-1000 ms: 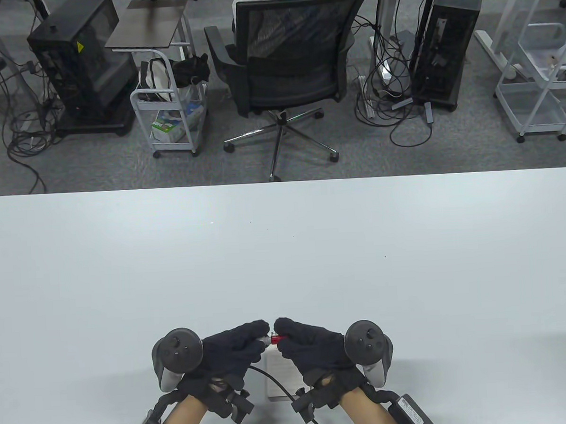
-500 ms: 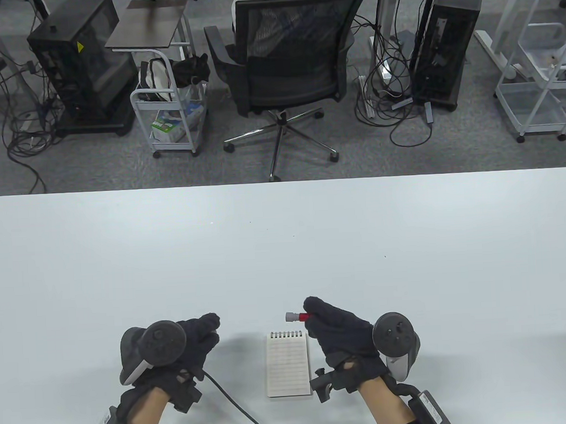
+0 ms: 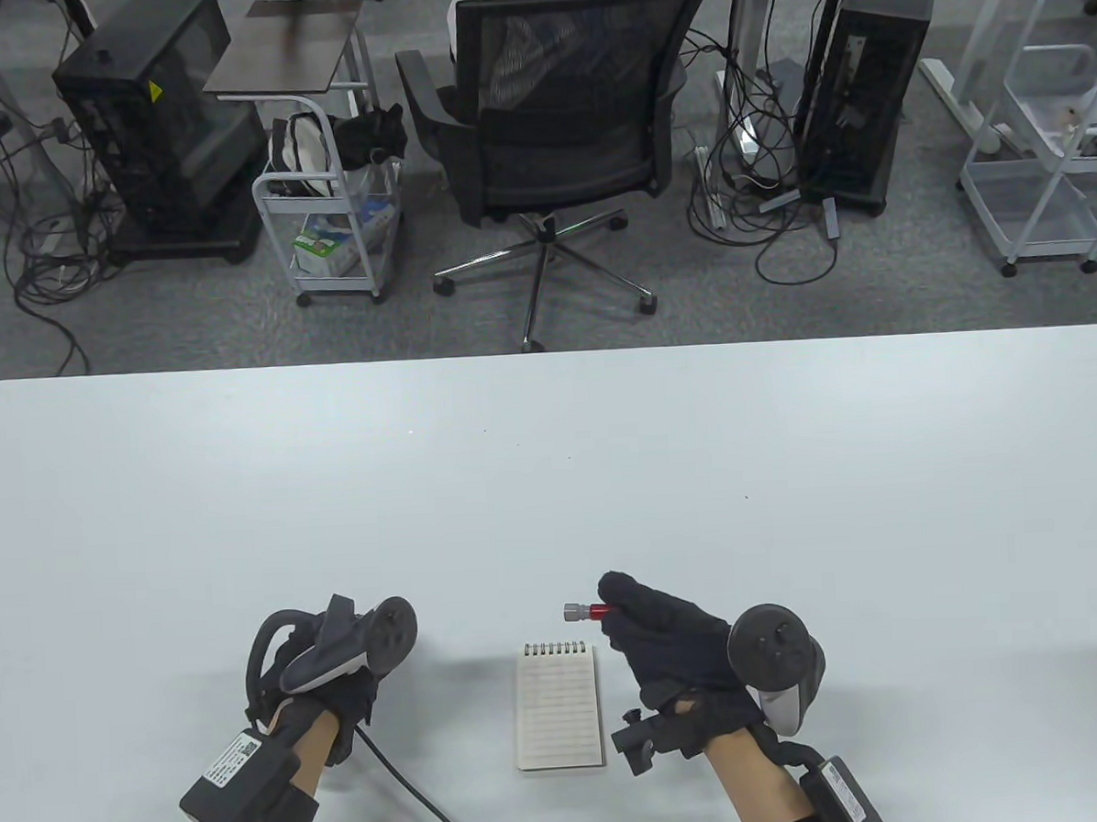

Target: Stamp flower pattern stamp onto notebook

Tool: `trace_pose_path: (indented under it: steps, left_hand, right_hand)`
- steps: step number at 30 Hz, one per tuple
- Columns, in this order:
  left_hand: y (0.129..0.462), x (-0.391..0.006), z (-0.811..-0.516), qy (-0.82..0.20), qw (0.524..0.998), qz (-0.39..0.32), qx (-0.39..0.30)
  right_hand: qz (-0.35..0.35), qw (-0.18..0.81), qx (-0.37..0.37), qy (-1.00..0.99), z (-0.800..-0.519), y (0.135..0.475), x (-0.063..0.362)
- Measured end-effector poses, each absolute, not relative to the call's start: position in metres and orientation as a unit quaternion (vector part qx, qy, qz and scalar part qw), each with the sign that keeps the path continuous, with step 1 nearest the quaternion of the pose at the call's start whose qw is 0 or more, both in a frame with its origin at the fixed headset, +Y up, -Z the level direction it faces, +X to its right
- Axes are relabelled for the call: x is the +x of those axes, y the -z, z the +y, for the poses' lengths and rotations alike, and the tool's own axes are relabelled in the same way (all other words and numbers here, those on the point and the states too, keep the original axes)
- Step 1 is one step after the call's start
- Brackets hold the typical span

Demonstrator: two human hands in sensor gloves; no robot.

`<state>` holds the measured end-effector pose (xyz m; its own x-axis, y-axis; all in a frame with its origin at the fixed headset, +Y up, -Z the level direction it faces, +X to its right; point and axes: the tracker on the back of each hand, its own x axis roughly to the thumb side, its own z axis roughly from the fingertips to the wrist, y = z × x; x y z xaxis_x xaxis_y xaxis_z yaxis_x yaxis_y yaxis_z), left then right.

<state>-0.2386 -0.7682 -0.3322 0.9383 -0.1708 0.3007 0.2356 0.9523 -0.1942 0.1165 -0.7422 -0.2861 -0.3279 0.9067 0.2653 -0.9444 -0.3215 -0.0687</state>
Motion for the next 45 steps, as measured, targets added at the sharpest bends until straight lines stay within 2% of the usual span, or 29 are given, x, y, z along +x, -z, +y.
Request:
trace_pose_path:
  steps: [15, 24, 30, 33, 37, 41, 45]
  left_hand:
    - [0.329, -0.243, -0.776, 0.095, 0.977, -0.141, -0.129]
    - [0.317, -0.254, -0.738, 0.077, 0.978, -0.135, -0.138]
    - [0.299, -0.221, -0.722, 0.081, 0.972, -0.199, -0.096]
    - [0.289, -0.194, -0.726, 0.040, 0.969, -0.221, -0.102]
    - [0.282, -0.168, -0.746, -0.017, 0.961, -0.245, -0.130]
    - [0.277, -0.157, -0.769, -0.043, 0.953, -0.261, -0.150]
    - [0.275, -0.155, -0.779, -0.038, 0.949, -0.264, -0.167]
  right_hand:
    - [-0.109, 0.554, 0.091, -0.820, -0.740, 0.287, 0.121]
    - [-0.110, 0.542, 0.094, -0.828, -0.740, 0.287, 0.121]
    - [-0.106, 0.529, 0.098, -0.836, -0.739, 0.286, 0.118]
    - [-0.085, 0.555, 0.101, -0.821, -0.740, 0.287, 0.113]
    - [-0.084, 0.534, 0.111, -0.834, -0.739, 0.287, 0.108]
    - [-0.081, 0.513, 0.123, -0.846, -0.739, 0.286, 0.105]
    - [-0.087, 0.457, 0.141, -0.874, -0.734, 0.285, 0.102]
